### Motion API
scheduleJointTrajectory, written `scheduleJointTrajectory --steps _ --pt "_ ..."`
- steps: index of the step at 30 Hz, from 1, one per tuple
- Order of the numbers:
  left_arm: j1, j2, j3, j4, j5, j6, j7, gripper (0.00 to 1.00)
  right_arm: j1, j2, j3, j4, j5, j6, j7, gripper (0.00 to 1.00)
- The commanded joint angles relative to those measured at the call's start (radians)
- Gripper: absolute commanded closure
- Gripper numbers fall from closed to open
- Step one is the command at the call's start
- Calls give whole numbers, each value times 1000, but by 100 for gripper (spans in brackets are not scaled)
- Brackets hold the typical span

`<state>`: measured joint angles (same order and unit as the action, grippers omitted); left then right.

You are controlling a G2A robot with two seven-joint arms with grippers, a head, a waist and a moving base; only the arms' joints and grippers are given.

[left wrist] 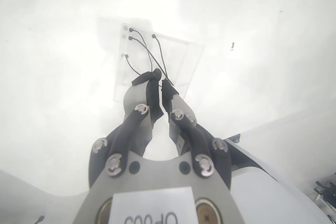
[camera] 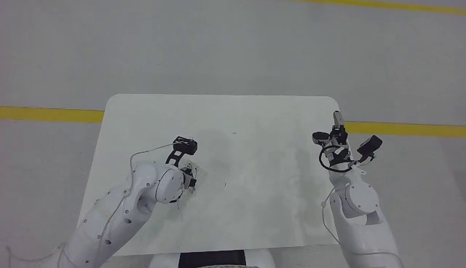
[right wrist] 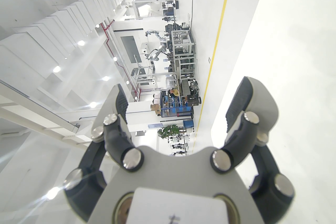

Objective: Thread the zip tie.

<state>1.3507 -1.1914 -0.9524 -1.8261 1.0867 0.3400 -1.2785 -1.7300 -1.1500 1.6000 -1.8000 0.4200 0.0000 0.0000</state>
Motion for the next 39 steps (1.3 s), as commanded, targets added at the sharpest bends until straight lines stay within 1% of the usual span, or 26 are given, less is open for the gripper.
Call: scheduleJointTrajectory --steps 1,3,5,7,10,16,20,24,39 --pt "-5 -3 1 13 -1 0 -1 93 0 0 0 0 0 0 0 0" --pt "-10 -7 2 28 -3 0 -2 91 0 0 0 0 0 0 0 0" --pt "-14 -10 2 41 -8 0 -2 87 0 0 0 0 0 0 0 0" --pt "-20 -14 3 55 -13 0 -1 86 0 0 0 0 0 0 0 0" --pt "-26 -21 2 74 -25 0 1 88 0 0 0 0 0 0 0 0" --pt "-36 -34 6 104 -25 0 -1 88 0 0 0 0 0 0 0 0" --pt "-43 -43 11 126 -24 0 -5 85 0 0 0 0 0 0 0 0" --pt "-52 -51 16 146 -27 0 -3 85 0 0 0 0 0 0 0 0" --pt "-77 -74 23 205 -27 0 7 87 0 0 0 0 0 0 0 0"
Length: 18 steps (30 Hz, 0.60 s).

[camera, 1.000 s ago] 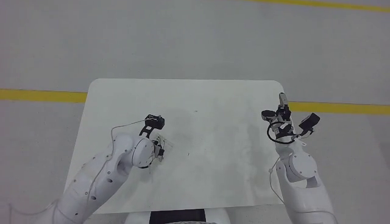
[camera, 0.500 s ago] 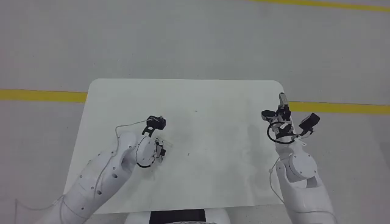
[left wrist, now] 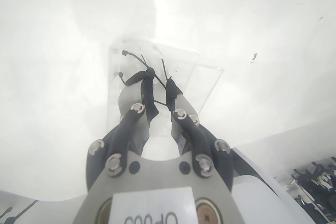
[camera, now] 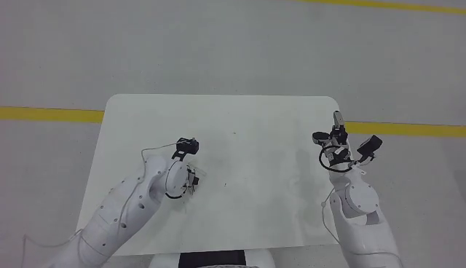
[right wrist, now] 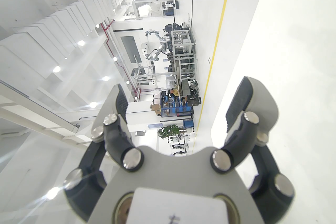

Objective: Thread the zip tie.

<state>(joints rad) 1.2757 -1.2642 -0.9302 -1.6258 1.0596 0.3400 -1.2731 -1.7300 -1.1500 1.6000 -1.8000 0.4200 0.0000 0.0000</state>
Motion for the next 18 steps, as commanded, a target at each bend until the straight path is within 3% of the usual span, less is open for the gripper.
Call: scheduleJointTrajectory --steps 1,18 --pt "-3 -3 1 7 0 0 2 87 0 0 0 0 0 0 0 0" --pt "-19 -21 8 45 -7 0 14 86 0 0 0 0 0 0 0 0"
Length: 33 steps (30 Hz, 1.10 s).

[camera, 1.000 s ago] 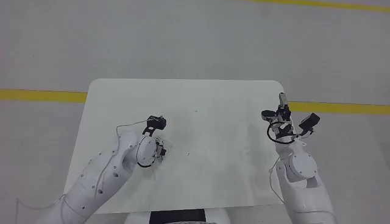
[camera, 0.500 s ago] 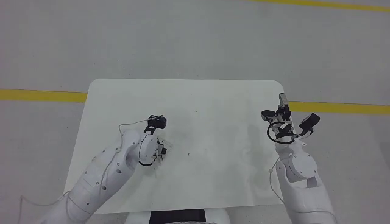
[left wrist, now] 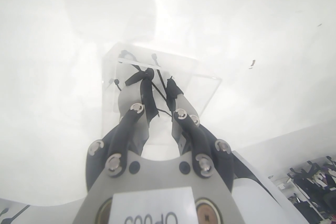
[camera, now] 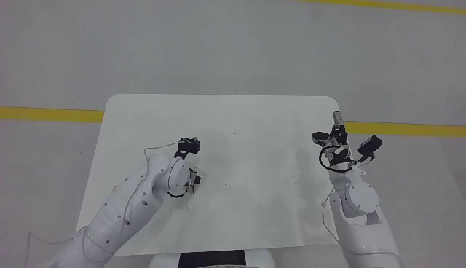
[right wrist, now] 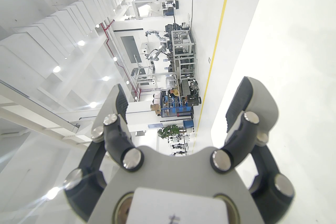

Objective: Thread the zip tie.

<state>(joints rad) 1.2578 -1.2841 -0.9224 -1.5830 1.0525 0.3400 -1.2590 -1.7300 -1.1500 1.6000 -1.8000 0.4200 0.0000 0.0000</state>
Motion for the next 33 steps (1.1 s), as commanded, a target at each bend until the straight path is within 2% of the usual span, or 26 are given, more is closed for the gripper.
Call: scheduleJointTrajectory --steps 1,6,9,15,18,33 --pt "-2 -2 2 6 1 0 0 85 0 0 0 0 0 0 0 0" --pt "-6 -6 4 16 3 0 -2 88 0 0 0 0 0 0 0 0" --pt "-7 -8 4 18 5 0 -4 96 0 0 0 0 0 0 0 0" --pt "-3 -10 -1 13 11 0 -7 97 0 0 0 0 0 0 0 0" --pt "1 -9 -5 5 14 0 -9 100 0 0 0 0 0 0 0 0" --pt "34 -3 -31 -57 35 0 -22 100 0 0 0 0 0 0 0 0"
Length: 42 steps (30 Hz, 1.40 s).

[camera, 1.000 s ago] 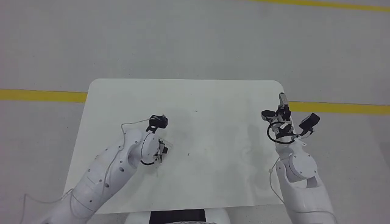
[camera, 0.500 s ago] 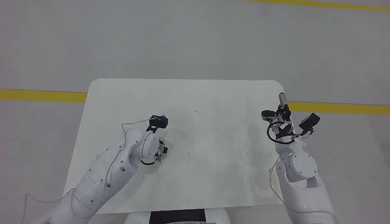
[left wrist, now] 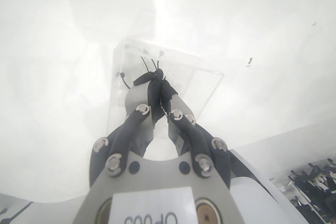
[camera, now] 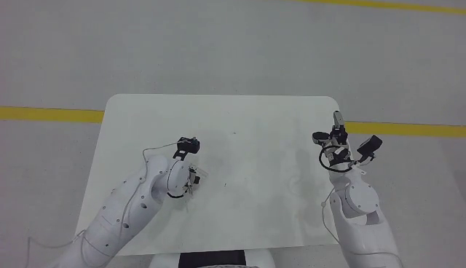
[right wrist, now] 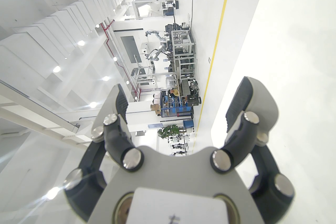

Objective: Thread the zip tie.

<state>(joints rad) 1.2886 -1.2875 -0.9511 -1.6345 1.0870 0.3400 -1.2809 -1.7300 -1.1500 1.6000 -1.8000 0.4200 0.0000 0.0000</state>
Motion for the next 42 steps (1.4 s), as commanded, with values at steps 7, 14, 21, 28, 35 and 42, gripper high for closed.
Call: scheduleJointTrajectory --steps 7,14,21,28,35,42 --pt "26 6 -22 -45 13 0 -7 100 0 0 0 0 0 0 0 0" --pt "33 8 -26 -52 15 0 -8 92 0 0 0 0 0 0 0 0" --pt "28 9 -19 -48 10 0 -7 91 0 0 0 0 0 0 0 0" --pt "21 9 -12 -33 2 0 -3 92 0 0 0 0 0 0 0 0" --pt "4 6 4 0 -10 0 6 85 0 0 0 0 0 0 0 0" --pt "-12 3 14 28 -23 0 12 86 0 0 0 0 0 0 0 0"
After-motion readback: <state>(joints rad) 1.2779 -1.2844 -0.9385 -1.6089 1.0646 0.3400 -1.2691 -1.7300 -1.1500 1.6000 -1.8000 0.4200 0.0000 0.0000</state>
